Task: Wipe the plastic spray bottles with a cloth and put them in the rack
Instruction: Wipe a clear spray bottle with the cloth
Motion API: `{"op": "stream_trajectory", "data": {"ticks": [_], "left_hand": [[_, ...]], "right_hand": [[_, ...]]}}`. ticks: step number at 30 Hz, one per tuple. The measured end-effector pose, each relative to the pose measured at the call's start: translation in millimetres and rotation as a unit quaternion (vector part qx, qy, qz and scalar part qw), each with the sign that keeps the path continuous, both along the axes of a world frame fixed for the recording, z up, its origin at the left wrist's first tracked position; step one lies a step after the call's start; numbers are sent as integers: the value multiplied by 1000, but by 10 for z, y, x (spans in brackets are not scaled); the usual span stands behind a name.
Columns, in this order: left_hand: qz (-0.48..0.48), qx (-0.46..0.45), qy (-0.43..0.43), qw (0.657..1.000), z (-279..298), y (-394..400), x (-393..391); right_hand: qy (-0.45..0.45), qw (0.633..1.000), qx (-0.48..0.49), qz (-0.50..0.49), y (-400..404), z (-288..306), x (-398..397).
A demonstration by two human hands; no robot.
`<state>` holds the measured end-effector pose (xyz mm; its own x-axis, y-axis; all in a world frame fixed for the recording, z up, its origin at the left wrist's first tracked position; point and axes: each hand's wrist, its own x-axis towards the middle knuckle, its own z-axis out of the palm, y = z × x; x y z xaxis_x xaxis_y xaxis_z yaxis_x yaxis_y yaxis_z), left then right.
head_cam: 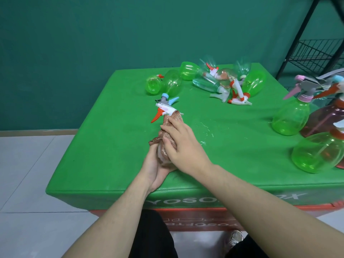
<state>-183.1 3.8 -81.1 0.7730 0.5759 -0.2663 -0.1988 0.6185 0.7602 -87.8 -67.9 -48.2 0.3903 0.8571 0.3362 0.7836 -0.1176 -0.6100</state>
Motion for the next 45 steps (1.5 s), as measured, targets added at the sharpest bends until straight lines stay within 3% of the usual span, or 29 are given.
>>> {"op": "stream_trajectory", "data": {"ticks": [5, 14, 24, 38, 45], "left_hand": [[-3, -32, -23, 999, 15, 12, -25], [29, -53, 1, 998, 33, -27, -16], [13, -65, 17, 998, 56, -47, -61], [24, -39, -28, 999, 73, -46, -34], [20, -73, -55, 996, 34, 23, -38]], "right_hand": [[61, 998, -7, -18, 93, 24, -38], [-127, 991, 0, 35, -88, -195, -105], [-197, 974, 62, 97, -339, -504, -173], [-114, 989, 89, 34, 40, -214, -68], [55, 998, 21, -12, 182, -20, -69]]}}
